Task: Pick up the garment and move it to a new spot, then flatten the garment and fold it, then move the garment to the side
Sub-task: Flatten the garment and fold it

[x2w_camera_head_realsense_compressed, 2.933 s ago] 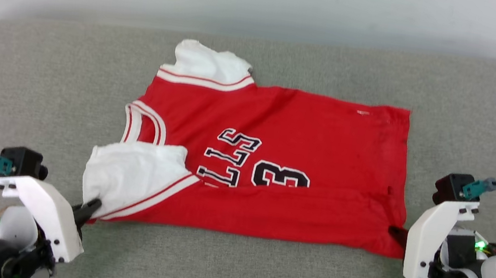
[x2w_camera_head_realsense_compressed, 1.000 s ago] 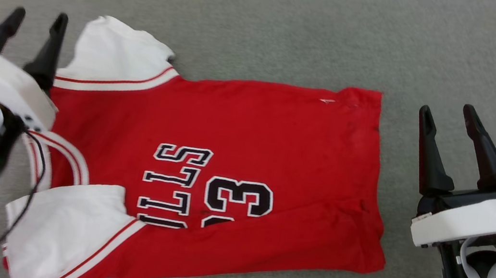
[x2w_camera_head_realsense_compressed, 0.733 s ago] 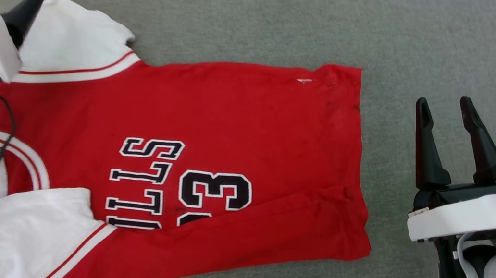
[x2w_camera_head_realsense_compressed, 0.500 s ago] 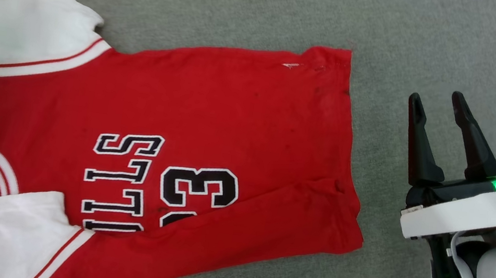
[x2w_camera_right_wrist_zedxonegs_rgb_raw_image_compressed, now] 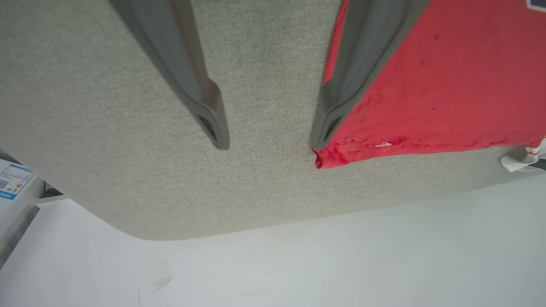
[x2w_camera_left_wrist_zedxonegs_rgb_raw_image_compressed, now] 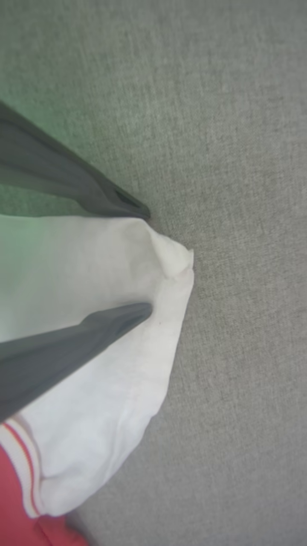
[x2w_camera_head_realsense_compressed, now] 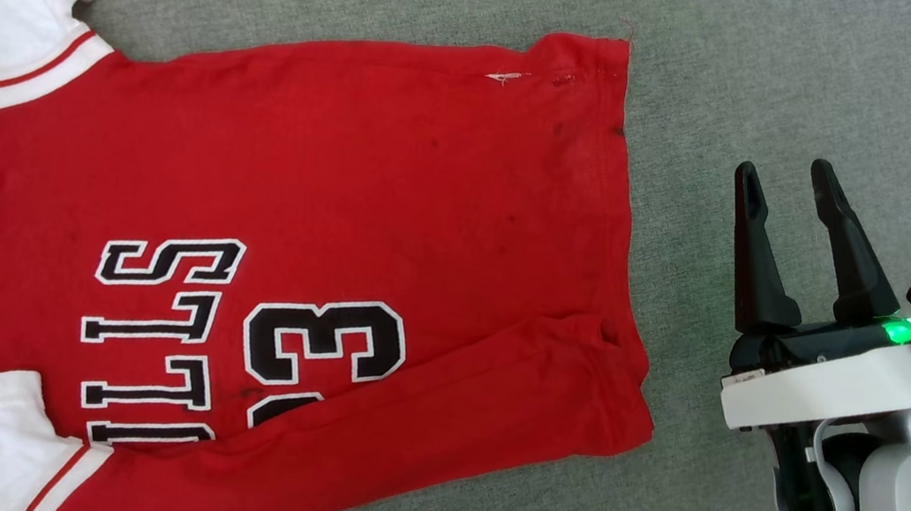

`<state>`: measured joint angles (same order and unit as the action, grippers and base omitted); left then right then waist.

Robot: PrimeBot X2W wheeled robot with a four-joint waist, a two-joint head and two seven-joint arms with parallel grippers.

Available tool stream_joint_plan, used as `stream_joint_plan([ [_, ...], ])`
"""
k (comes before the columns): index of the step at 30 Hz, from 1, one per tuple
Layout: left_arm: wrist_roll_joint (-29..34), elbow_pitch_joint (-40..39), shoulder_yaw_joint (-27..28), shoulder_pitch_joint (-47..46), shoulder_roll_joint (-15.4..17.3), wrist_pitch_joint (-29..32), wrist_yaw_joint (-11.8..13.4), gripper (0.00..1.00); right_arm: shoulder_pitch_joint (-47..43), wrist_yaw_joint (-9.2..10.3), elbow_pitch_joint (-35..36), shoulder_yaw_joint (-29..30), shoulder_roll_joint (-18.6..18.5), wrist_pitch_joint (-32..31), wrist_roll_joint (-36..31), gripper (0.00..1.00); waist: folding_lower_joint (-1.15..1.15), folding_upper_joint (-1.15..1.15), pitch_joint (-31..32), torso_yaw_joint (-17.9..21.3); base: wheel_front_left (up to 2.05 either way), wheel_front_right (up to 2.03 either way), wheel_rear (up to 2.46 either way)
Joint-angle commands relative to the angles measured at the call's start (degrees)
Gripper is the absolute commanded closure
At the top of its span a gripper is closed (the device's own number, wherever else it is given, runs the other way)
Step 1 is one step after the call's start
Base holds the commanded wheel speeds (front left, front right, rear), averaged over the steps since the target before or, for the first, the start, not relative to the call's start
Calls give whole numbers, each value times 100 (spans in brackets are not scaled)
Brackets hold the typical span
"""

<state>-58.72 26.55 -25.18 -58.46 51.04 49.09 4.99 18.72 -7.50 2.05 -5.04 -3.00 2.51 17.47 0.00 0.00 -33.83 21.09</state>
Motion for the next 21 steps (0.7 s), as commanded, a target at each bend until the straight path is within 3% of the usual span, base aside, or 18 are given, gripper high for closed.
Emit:
stream_joint_plan([
  [1, -121, 187, -188, 355, -147, 363, 82, 53, 101, 1, -32, -2, 21, 34, 22, 0, 0, 0, -28, 6, 0, 0, 0],
  [2, -155, 181, -209, 416, -181, 443, 115, 95, 111, 1, -48, 1, 21, 24, 32, 0, 0, 0, -34, 3, 0, 0, 0],
  [3, -198, 168, -236, 486, -223, 512, 136, 100, 121, 1, -68, 11, 21, 13, 31, 0, 0, 0, -32, -5, 0, 0, 0],
  [14, -151, 57, -27, 335, -555, -452, -77, 100, 461, 1, -472, 79, 11, -431, 395, 0, 0, 0, 258, -309, 0, 0, 0],
  [21, 104, 9, -98, -49, -836, -1048, -348, 100, 1190, 1, -1393, 87, -427, -1612, 787, 0, 0, 0, 537, -815, 0, 0, 0],
])
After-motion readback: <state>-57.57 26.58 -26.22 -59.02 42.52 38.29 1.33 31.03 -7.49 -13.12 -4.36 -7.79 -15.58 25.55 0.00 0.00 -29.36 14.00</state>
